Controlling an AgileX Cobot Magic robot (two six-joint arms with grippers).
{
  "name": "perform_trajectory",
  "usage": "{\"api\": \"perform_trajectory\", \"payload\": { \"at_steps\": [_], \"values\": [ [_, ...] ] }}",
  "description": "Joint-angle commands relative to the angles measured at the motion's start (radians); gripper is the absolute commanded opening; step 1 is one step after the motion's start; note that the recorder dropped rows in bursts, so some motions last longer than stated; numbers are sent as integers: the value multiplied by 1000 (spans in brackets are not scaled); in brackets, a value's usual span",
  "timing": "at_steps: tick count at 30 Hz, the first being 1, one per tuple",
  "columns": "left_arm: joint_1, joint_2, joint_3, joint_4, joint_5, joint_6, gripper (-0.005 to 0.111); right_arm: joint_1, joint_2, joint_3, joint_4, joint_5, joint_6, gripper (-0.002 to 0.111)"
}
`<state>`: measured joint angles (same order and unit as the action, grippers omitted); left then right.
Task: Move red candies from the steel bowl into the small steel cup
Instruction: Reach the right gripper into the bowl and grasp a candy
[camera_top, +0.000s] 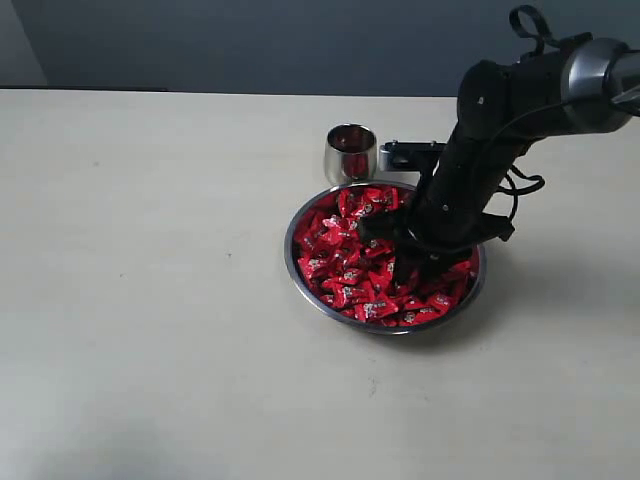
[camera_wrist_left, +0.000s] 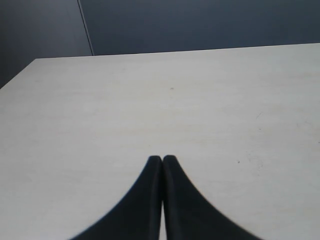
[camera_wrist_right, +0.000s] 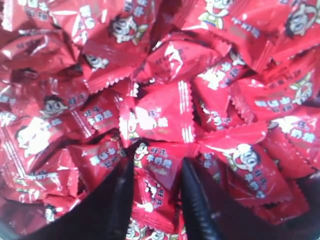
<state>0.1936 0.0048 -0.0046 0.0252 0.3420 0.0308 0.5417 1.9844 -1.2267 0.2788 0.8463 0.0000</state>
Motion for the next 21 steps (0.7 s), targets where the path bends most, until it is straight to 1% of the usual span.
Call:
{"api": "perform_trajectory", "payload": {
  "at_steps": [1,12,21],
  "values": [
    [-7,-5,5,2,-8,-1,0,-1,0,-6,-46,11,24,32],
    [-7,-5,5,2,-8,-1,0,-1,0,-6,-50,29,50,32],
    [-7,-5,5,2,-8,-1,0,2,0,-6,22,-22,50,32]
  ]
}}
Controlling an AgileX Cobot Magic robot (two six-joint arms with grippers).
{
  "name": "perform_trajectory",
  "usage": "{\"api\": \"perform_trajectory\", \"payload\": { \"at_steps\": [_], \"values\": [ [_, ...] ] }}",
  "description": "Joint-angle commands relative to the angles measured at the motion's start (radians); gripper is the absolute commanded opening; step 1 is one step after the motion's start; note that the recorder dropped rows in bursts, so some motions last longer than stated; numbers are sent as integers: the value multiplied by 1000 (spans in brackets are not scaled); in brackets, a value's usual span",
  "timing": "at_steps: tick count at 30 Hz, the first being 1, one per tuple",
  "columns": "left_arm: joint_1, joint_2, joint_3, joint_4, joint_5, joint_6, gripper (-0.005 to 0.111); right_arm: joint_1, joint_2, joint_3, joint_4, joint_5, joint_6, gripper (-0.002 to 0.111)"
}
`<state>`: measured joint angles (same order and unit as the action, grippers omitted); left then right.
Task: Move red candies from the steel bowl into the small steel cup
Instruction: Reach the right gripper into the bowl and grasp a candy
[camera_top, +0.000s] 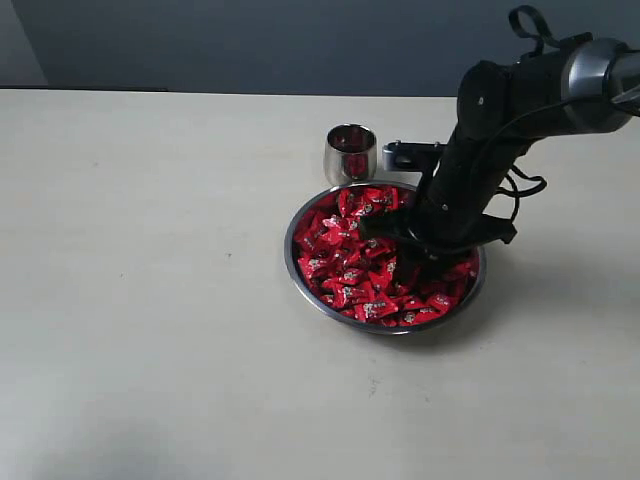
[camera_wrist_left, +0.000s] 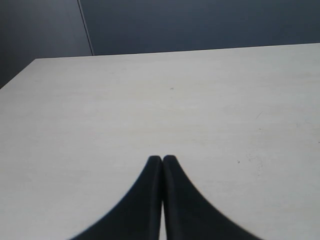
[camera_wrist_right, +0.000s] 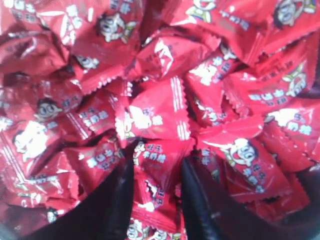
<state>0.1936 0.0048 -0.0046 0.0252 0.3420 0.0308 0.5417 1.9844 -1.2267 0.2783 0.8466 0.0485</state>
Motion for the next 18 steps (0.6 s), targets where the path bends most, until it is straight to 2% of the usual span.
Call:
{"api": "perform_trajectory", "payload": {
  "at_steps": [1,14,16,18],
  "values": [
    [-7,-5,5,2,-8,-1,0,2,0,-6,23,-25,1,32],
    [-7,-5,5,2,-8,-1,0,2,13,-6,19,-30,1,32],
    [-7,-5,5,2,-8,-1,0,2,28,-6,19,-27,1,29],
    [-7,-5,5,2,-8,-1,0,2,40,-6,17,-24,-1,20]
  ]
}}
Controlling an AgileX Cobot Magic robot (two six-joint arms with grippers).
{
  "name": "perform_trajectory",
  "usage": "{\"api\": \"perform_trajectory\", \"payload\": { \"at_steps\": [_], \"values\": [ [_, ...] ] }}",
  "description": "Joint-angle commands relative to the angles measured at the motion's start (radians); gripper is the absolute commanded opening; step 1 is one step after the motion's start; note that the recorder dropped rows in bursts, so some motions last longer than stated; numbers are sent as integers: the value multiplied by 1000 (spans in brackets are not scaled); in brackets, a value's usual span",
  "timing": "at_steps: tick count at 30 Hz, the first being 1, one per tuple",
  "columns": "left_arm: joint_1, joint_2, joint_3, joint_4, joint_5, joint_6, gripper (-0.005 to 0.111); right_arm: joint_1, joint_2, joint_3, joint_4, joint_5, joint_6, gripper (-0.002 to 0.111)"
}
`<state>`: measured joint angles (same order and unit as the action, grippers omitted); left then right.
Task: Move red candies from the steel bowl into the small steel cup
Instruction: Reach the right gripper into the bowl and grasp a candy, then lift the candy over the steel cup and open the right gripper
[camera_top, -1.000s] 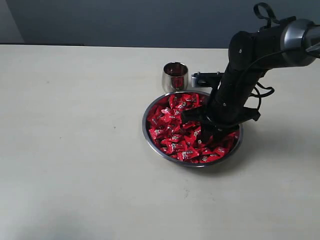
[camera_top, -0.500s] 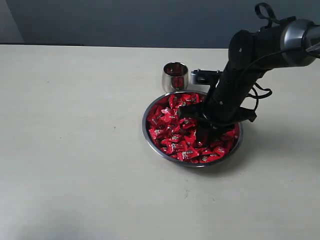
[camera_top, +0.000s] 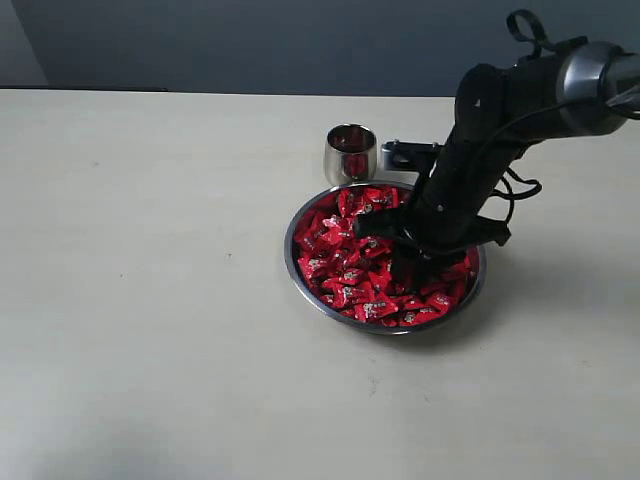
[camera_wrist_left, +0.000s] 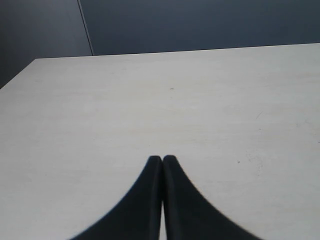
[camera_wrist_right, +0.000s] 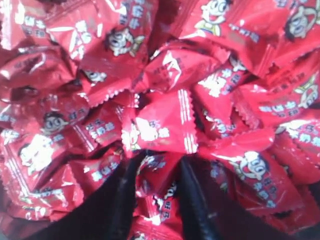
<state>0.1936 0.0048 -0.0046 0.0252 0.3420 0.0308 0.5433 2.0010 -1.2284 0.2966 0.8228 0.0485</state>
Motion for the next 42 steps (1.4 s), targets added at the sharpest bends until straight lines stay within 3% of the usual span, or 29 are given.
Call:
{"api": "perform_trajectory", "payload": {
  "at_steps": [1,4,17,27,38,42],
  "values": [
    [-7,-5,5,2,-8,-1,0,0,26,-4,-1,0,-9,15],
    [-7,-5,5,2,-8,-1,0,0,27,-4,-1,-13,-22,-1],
    [-7,-5,5,2,-8,-1,0,0,-72,-6,-58,-13,-41,-1],
    [-7,-5,5,2,-8,-1,0,0,-143,-125,-154,38,-30,-1],
    [-7,-5,5,2,-8,-1,0,-4,-52,-317,-192,-279,-48,-1],
    [-7,-5,5,2,-8,-1,0,-6,58,-417,-180,-267,-87,-1]
  ]
}}
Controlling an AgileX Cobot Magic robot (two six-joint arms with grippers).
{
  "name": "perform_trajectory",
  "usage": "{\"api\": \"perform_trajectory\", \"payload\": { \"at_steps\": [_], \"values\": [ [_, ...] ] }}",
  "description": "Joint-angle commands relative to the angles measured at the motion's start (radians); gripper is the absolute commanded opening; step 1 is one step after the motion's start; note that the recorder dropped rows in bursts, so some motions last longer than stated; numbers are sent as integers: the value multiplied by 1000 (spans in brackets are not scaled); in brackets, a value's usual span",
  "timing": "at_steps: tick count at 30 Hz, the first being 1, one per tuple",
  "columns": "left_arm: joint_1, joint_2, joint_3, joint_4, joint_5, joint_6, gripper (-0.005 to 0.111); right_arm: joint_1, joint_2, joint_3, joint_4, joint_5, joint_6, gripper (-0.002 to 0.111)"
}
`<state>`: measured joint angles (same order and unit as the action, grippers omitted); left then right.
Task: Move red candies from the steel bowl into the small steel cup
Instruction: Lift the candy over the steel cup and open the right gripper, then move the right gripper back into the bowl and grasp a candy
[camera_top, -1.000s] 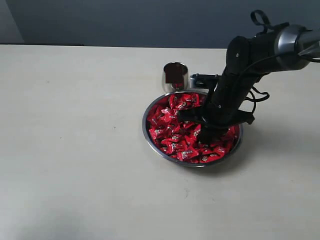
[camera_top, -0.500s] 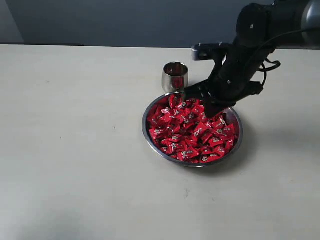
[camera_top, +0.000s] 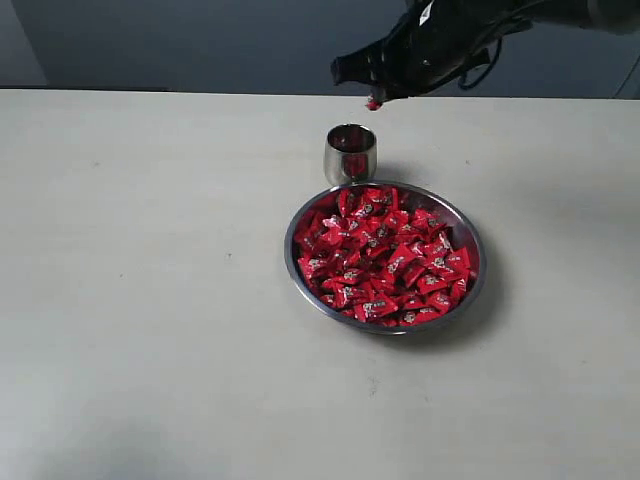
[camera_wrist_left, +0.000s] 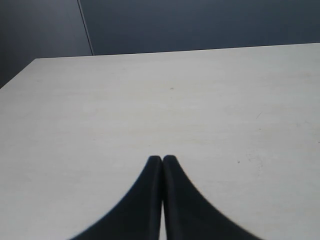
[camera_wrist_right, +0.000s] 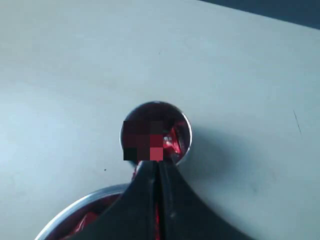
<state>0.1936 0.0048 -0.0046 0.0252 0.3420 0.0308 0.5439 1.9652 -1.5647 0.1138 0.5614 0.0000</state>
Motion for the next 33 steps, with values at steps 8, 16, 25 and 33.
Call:
{"api": "perform_trajectory", "payload": {
  "at_steps": [8,16,25,33],
  "values": [
    [-7,-5,5,2,-8,-1,0,-9,229,-236,7,75,-56,-1],
    [-7,-5,5,2,-8,-1,0,-7,242,-236,10,33,-96,-1],
    [-7,-5,5,2,-8,-1,0,-7,244,-236,17,33,-97,26],
    [-7,-5,5,2,-8,-1,0,-7,240,-236,26,100,-97,32]
  ]
}}
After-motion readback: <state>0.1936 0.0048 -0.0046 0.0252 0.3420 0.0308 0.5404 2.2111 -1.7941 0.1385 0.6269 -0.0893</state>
